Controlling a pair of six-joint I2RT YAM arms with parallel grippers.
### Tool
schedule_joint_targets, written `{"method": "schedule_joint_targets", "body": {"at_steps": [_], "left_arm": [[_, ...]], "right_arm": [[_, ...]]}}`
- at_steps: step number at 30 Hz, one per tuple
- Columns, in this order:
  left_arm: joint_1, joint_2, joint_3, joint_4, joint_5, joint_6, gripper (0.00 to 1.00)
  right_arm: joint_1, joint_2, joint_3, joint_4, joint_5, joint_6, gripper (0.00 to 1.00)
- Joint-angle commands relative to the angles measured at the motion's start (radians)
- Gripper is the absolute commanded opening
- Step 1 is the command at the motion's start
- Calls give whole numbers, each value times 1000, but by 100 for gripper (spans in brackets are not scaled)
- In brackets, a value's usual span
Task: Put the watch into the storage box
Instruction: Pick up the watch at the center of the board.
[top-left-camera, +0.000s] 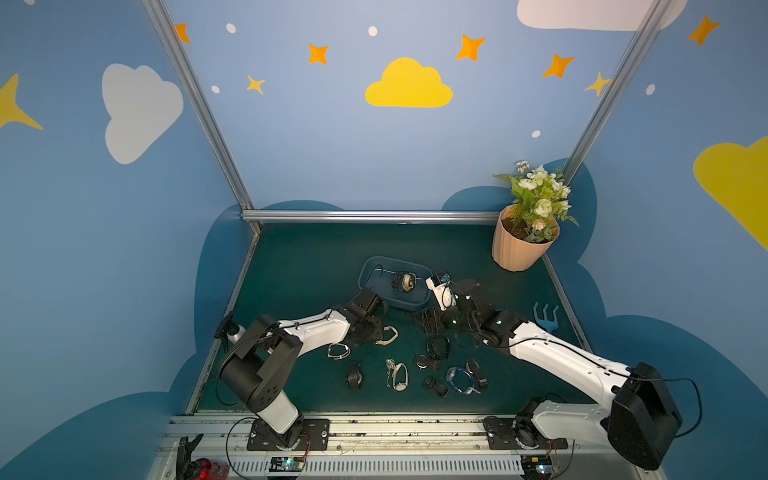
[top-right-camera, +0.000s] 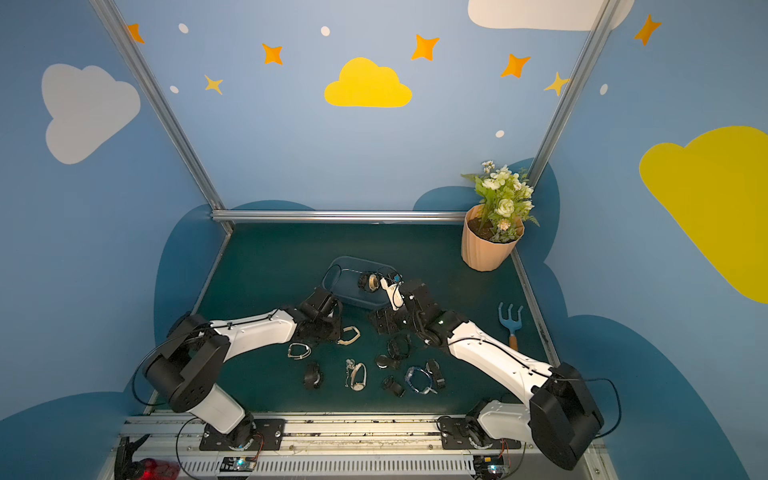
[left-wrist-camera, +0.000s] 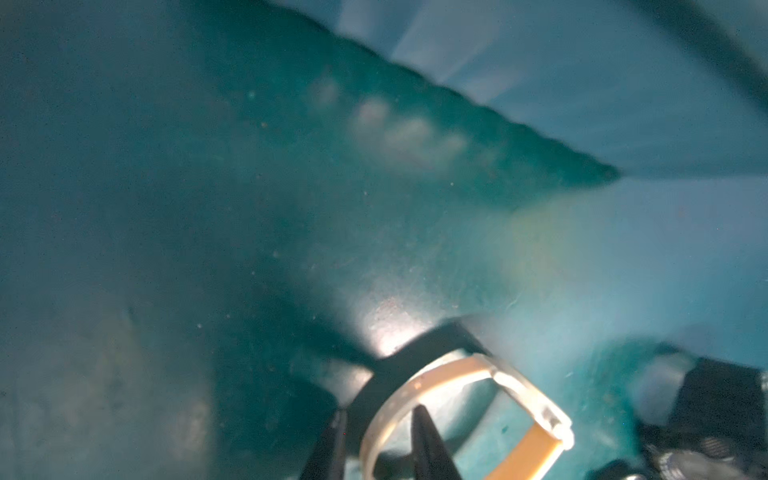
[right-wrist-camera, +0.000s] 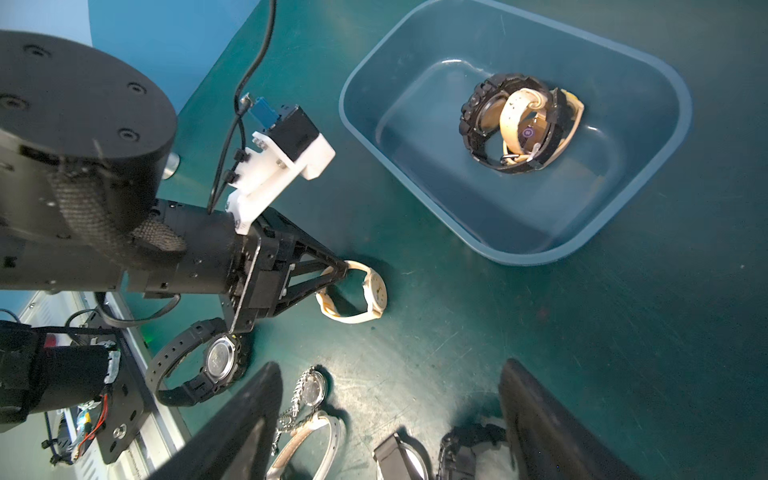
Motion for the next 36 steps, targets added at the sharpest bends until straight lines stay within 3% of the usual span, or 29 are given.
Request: {"method": "schedule_joint_targets", "body": {"at_steps": [1, 5, 27, 36], "left_arm": [[-5, 1, -8, -15, -5, -8, 18], [-4, -14, -10, -17, -2, -4, 4], [0, -284, 80, -151, -74, 80, 4], [72, -205, 266, -232, -180, 212, 4]], "right_arm": [[9, 14, 3, 32, -18, 12, 83], [15, 35, 2, 50, -21, 22, 83], [23, 76, 40, 93, 26, 12, 84], [23, 30, 22, 69, 91, 25, 84]]}}
